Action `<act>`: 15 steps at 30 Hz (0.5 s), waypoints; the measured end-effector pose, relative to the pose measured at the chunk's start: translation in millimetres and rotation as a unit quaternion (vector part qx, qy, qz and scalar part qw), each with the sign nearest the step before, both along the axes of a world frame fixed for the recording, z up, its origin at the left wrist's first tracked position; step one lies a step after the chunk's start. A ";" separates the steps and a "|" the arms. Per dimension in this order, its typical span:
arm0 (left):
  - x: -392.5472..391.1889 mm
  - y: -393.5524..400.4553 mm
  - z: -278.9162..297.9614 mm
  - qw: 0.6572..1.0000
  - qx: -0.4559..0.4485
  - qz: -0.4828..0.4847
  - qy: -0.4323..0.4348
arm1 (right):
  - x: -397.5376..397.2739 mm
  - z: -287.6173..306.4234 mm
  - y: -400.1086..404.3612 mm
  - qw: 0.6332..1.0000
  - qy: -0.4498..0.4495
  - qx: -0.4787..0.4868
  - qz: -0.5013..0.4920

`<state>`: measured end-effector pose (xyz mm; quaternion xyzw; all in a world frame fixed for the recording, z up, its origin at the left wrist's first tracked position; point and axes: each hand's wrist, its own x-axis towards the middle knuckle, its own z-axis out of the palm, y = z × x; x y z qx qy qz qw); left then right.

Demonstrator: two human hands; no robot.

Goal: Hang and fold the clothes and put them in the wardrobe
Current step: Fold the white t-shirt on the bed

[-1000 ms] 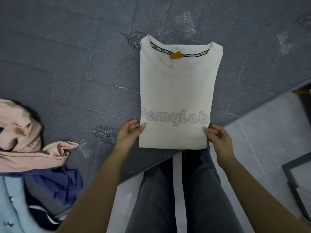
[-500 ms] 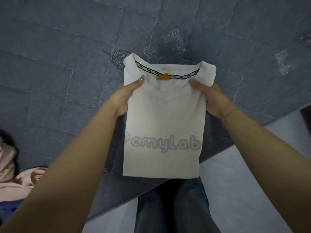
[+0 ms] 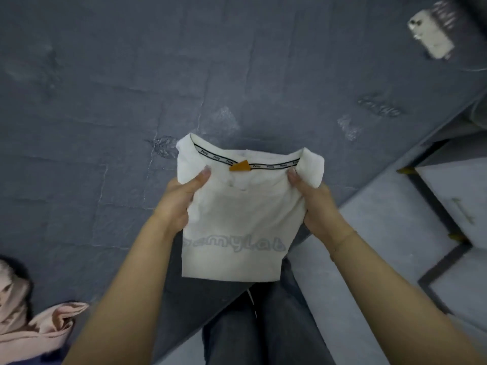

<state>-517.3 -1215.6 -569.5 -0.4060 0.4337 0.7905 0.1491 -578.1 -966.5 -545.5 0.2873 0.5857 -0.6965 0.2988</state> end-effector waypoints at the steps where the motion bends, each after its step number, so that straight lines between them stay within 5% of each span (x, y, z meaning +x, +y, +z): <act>1: 3.5 8.7 18.4 1.000 0.003 -0.020 0.009 | 12.0 21.3 8.4 1.000 0.004 0.002 -0.021; 7: 24.9 67.9 138.4 0.988 0.013 -0.138 0.069 | 94.0 152.1 65.7 0.984 0.074 0.002 -0.160; 15: 10.7 213.8 304.8 0.902 0.032 -0.369 0.221 | 196.2 312.9 191.7 0.906 0.184 0.042 -0.378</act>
